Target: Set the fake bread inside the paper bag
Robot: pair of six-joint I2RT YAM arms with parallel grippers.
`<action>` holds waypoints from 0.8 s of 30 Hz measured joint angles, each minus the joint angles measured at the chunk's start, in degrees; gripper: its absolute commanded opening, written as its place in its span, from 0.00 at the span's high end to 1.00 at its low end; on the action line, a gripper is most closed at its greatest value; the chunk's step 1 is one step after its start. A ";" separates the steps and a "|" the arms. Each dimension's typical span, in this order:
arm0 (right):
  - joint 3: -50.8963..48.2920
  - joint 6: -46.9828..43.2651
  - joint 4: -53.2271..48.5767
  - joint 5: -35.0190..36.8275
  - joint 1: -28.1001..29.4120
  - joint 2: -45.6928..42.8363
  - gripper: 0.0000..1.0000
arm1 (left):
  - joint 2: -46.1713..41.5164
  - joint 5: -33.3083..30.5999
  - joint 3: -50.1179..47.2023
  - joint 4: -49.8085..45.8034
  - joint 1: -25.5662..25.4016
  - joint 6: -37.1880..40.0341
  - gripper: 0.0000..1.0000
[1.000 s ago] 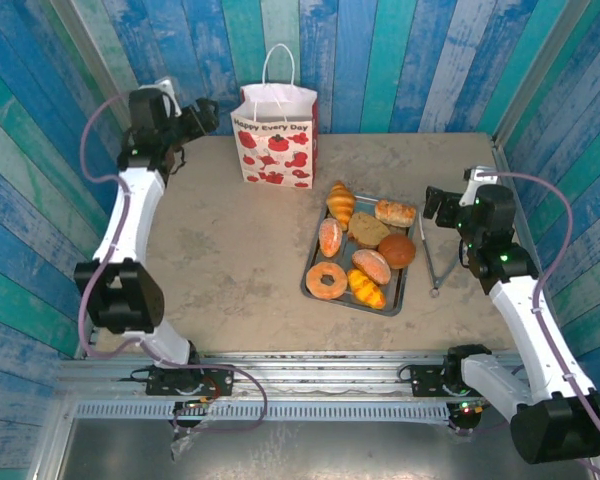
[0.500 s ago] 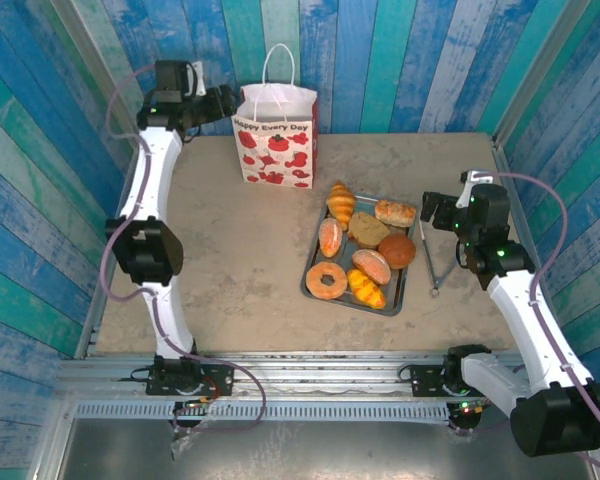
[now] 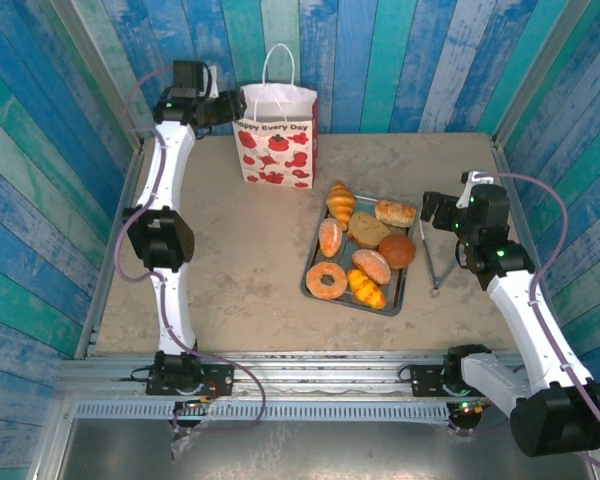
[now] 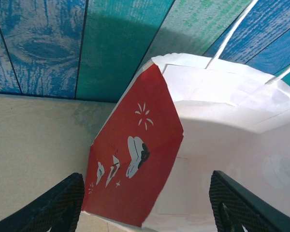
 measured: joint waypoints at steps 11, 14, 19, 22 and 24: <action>-1.03 0.83 0.04 0.02 0.00 0.24 0.00 | 2.80 -0.02 2.14 0.83 0.00 -0.96 0.47; -1.03 0.87 0.04 0.00 0.00 0.28 0.00 | 2.80 -0.04 2.16 1.36 0.00 -1.44 0.52; -1.05 0.87 0.07 0.02 0.00 0.55 0.00 | 2.80 -0.04 2.16 1.97 0.00 -2.23 0.58; -1.22 0.87 0.07 0.07 0.00 0.59 0.00 | 2.99 -0.04 2.49 2.21 0.00 -2.45 0.63; -1.38 0.87 0.07 0.15 0.00 0.59 0.00 | 3.23 -0.04 2.73 2.34 0.00 -2.58 0.67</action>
